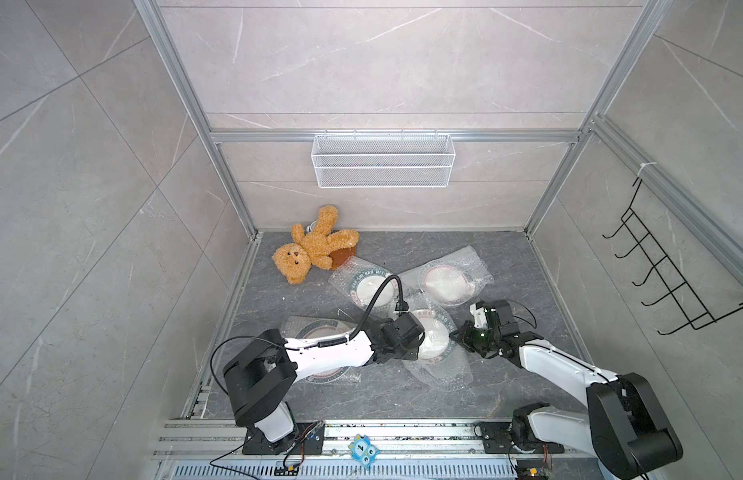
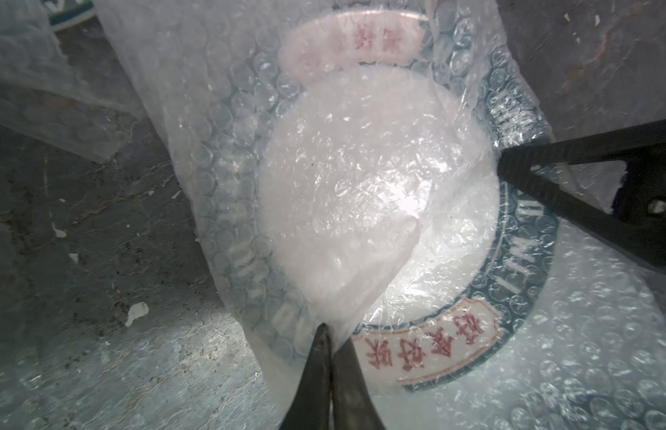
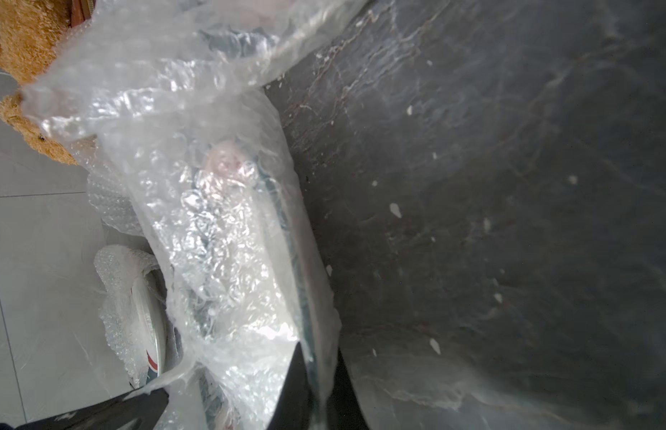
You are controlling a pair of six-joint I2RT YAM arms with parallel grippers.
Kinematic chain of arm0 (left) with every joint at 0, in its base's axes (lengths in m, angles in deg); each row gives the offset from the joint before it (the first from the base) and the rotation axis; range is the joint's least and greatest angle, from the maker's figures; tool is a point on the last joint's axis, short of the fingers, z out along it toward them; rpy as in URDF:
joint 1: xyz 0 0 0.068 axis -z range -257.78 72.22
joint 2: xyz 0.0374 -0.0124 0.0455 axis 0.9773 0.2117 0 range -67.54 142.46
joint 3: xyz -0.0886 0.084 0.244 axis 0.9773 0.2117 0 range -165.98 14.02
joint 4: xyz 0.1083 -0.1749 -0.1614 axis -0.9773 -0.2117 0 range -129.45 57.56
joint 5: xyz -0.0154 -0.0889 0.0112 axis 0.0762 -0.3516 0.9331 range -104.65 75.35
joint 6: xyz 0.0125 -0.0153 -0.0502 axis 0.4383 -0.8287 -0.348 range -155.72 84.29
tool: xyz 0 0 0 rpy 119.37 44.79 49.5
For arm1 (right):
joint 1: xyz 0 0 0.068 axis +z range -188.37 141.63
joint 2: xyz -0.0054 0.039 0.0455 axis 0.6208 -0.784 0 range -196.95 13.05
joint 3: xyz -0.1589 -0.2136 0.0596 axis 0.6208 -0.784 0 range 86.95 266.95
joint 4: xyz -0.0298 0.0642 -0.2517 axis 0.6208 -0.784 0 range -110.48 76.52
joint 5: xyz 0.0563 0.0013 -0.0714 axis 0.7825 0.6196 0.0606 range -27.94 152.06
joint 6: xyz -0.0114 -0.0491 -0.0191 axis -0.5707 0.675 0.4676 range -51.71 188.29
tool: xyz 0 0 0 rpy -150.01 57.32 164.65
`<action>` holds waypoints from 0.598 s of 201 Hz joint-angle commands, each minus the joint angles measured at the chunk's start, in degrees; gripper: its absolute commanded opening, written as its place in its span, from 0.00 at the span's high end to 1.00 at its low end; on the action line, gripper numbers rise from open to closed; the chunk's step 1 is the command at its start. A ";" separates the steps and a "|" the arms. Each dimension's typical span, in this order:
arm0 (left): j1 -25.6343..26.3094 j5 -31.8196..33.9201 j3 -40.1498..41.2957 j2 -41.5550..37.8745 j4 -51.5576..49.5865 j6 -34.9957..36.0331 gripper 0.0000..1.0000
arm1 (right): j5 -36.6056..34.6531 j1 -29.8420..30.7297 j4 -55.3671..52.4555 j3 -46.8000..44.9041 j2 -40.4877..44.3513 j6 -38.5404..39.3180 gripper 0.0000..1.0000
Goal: Unpack dinner plates from bubble wrap
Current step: Unwrap the bubble wrap at the center of the board.
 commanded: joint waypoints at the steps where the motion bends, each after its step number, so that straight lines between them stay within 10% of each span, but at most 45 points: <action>1: -2.23 -0.55 3.40 -4.69 1.90 -2.10 1.00 | -12.43 -0.63 -7.49 -2.06 -0.17 -1.55 1.00; 120: -11.13 -0.24 23.49 -15.91 10.25 -15.36 0.98 | -9.85 -0.74 -5.92 -1.11 1.04 -2.65 1.00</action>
